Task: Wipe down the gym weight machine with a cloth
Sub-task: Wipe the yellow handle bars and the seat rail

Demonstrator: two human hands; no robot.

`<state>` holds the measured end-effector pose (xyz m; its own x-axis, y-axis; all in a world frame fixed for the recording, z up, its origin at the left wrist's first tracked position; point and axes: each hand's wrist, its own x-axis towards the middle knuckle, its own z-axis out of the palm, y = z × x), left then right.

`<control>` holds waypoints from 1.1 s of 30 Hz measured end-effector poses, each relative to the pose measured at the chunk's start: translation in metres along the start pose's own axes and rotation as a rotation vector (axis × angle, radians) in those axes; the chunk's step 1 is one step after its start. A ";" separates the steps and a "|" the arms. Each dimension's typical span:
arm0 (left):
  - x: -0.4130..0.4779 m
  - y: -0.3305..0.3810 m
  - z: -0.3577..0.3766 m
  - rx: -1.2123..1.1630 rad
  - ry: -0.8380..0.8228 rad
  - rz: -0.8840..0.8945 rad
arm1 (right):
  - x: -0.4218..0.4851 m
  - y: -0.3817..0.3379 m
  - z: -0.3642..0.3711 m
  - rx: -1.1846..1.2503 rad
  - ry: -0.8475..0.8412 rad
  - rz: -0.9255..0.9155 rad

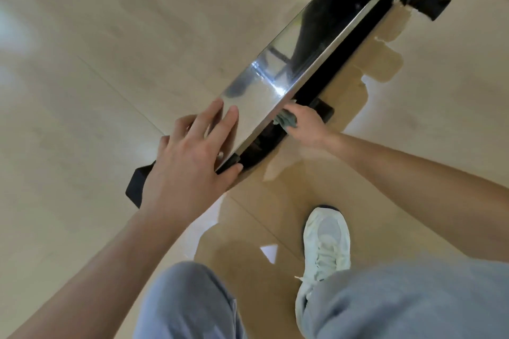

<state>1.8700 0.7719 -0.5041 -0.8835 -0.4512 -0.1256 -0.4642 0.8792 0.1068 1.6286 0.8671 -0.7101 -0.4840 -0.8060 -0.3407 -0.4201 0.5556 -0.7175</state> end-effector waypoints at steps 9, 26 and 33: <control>0.001 -0.003 0.004 -0.033 0.037 -0.008 | -0.012 0.003 0.049 -0.204 0.027 -0.223; 0.005 -0.005 0.000 -0.086 0.000 0.013 | -0.119 -0.089 0.075 0.682 -0.029 -0.347; 0.005 0.002 -0.013 -0.074 -0.033 0.042 | -0.061 -0.023 0.070 -0.046 -0.040 -0.354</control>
<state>1.8634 0.7696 -0.4919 -0.9002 -0.4082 -0.1515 -0.4315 0.8829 0.1853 1.7213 0.8891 -0.7155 -0.2722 -0.9570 -0.0998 -0.5910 0.2481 -0.7675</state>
